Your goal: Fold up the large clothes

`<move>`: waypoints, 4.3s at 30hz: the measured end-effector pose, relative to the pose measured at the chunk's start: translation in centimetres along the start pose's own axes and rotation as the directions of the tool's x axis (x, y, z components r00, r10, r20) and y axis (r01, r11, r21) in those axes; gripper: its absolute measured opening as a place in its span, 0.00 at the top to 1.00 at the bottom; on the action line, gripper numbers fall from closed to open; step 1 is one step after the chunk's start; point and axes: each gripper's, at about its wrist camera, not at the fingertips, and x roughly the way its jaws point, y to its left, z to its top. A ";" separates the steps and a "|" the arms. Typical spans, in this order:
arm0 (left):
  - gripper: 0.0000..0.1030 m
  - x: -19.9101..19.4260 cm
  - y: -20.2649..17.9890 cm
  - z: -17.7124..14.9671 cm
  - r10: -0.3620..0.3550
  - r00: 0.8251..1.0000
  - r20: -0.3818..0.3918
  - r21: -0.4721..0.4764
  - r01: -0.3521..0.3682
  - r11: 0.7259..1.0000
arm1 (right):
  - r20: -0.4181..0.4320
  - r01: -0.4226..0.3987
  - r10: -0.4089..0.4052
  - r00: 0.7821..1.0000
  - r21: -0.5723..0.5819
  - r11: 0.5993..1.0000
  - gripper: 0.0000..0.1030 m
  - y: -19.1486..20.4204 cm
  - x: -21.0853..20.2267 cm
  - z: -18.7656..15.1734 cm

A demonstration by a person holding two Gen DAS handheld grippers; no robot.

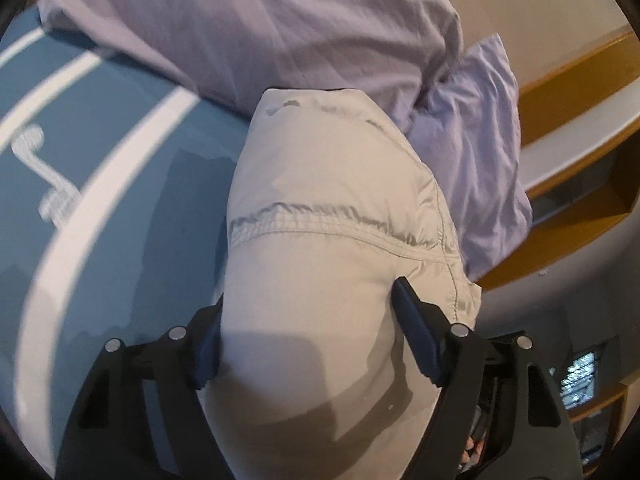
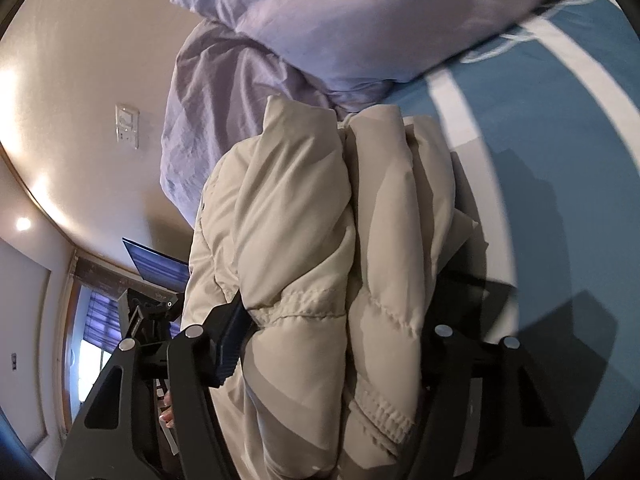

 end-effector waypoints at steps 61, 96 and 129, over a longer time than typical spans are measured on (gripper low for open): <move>0.02 -11.8 -3.2 -16.1 0.386 0.876 0.289 0.353 -0.472 0.808 | 0.293 0.572 -0.491 0.821 -0.429 0.699 0.01 13.0 -3.8 -16.2; 0.02 -14.2 -4.8 -21.1 0.359 0.920 0.159 0.378 -0.393 0.838 | 0.227 0.568 -0.524 0.821 -0.427 0.704 0.01 13.8 -5.8 -22.0; 0.02 -13.6 -5.4 -21.2 0.339 0.930 0.139 0.371 -0.366 0.853 | 0.217 0.556 -0.516 0.829 -0.419 0.718 0.01 13.7 -6.1 -21.9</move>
